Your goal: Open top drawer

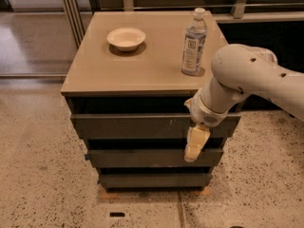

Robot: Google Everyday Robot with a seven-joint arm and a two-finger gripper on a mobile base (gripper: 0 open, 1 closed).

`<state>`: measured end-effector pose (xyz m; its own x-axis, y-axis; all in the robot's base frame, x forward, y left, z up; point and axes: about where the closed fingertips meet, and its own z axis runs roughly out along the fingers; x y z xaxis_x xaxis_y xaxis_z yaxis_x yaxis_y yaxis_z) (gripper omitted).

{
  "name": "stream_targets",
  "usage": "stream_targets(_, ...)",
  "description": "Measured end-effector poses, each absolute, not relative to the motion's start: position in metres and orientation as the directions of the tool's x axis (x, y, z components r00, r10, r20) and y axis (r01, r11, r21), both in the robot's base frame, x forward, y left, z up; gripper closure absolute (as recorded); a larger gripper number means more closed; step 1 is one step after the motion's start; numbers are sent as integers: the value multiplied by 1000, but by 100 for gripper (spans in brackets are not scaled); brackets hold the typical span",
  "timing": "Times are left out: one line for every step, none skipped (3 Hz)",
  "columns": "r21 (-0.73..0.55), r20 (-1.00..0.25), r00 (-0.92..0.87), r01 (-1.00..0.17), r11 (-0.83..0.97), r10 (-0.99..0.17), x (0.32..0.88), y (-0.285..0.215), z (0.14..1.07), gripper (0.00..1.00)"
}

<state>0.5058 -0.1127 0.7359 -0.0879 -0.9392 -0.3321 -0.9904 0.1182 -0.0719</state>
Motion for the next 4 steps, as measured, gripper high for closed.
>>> stream_targets(-93,-353,-92,-987,133,-931,508,-116,724,0)
stream_targets(-135,-388,-66,-983,127,-919,513,-119,706,0)
stream_targets(-175,-416,-37,-977,120,-908,526,-121,684,0)
stream_targets(-202,-427,-17,-973,114,-904,536,-120,675,0)
